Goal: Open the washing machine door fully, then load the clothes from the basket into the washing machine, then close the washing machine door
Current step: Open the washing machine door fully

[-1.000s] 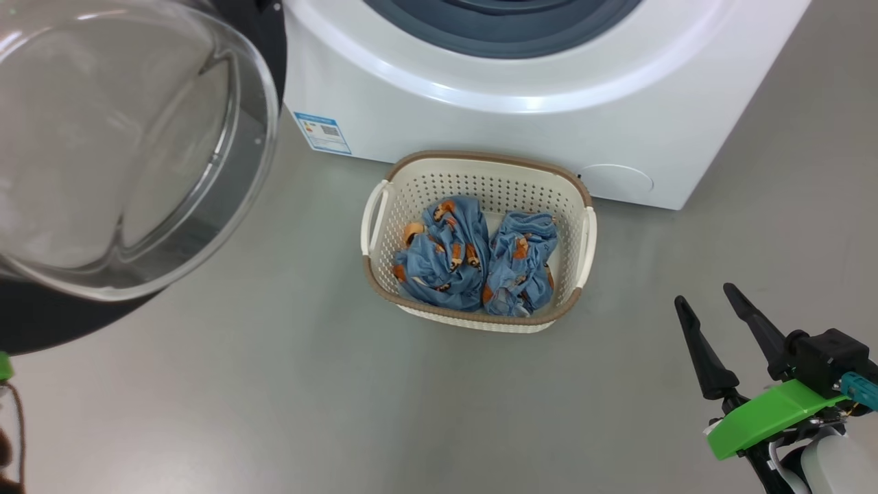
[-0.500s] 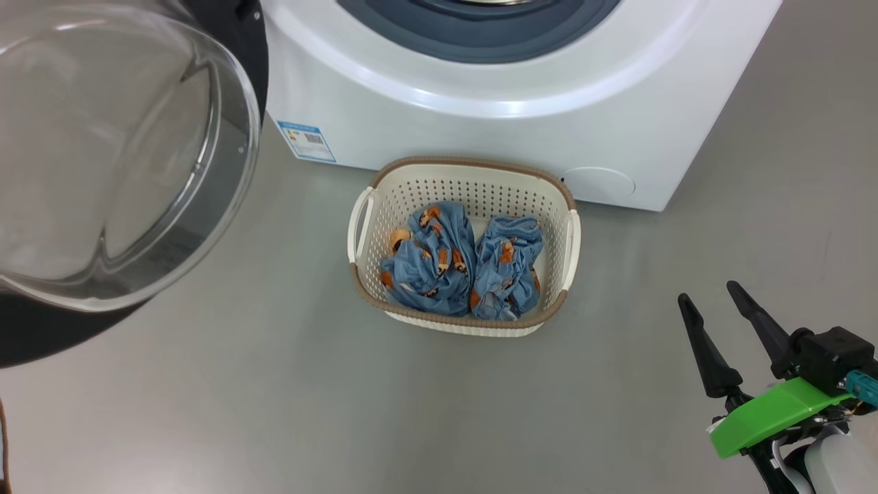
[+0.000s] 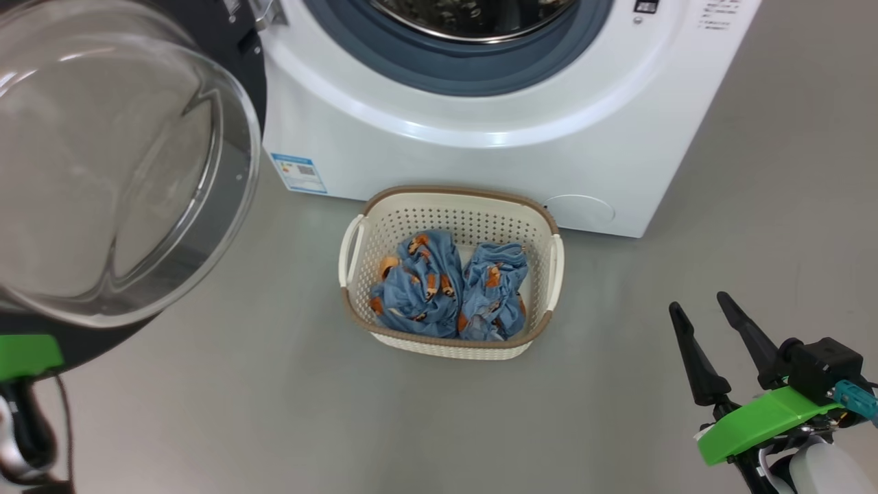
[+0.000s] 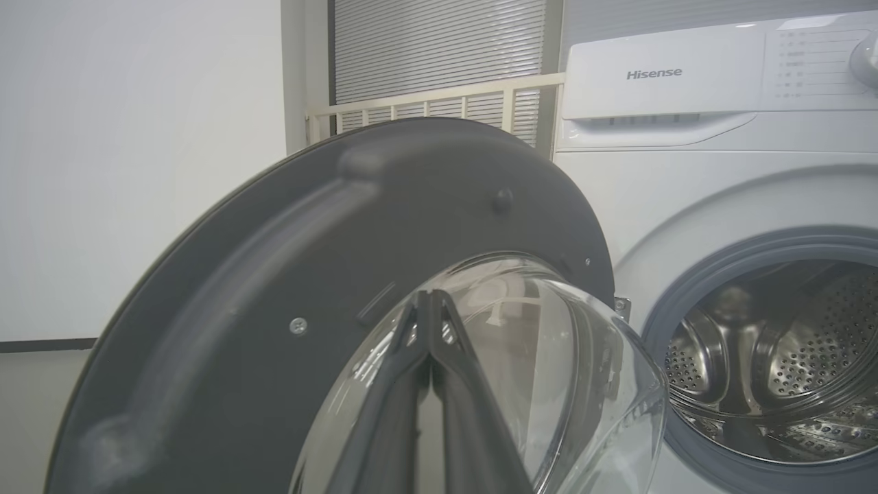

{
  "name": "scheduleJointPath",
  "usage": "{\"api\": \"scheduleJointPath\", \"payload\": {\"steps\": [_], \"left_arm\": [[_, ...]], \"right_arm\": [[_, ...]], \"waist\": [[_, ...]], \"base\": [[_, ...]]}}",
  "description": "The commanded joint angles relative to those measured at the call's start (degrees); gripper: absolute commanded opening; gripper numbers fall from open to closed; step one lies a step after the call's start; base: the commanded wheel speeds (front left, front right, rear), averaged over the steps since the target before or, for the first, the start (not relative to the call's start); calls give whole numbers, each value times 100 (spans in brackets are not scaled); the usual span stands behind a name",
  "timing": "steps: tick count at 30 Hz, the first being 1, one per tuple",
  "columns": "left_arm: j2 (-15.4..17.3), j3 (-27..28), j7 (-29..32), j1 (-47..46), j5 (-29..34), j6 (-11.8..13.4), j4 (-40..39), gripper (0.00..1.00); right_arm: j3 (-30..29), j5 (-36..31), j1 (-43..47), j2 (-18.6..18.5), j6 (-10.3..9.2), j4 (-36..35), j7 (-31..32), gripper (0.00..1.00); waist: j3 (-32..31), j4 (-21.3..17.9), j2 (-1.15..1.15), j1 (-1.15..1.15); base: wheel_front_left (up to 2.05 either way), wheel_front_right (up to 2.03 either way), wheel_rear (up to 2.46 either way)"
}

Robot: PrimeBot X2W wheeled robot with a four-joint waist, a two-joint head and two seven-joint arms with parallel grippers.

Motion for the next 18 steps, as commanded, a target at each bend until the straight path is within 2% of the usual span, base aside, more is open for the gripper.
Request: {"api": "scheduleJointPath", "payload": {"steps": [1, 9, 18], "left_arm": [[157, -11, -29, 110, 52, -41, -339, 0], [-29, -631, -29, 607, -50, -53, -822, 0], [-89, -1287, -29, 1201, -98, -55, -662, 0]], "right_arm": [[129, -39, 15, -2, 16, -104, -82, 100], [157, -80, -1, 95, 16, -97, -130, 100], [187, -130, 39, 210, 16, -183, -155, 100]], "waist": [[-78, -118, 0, 0], [-223, -445, 0, 0], [-404, -850, 0, 0]], "base": [[0, 0, 0], [0, 0, 0], [0, 0, 0]]}}
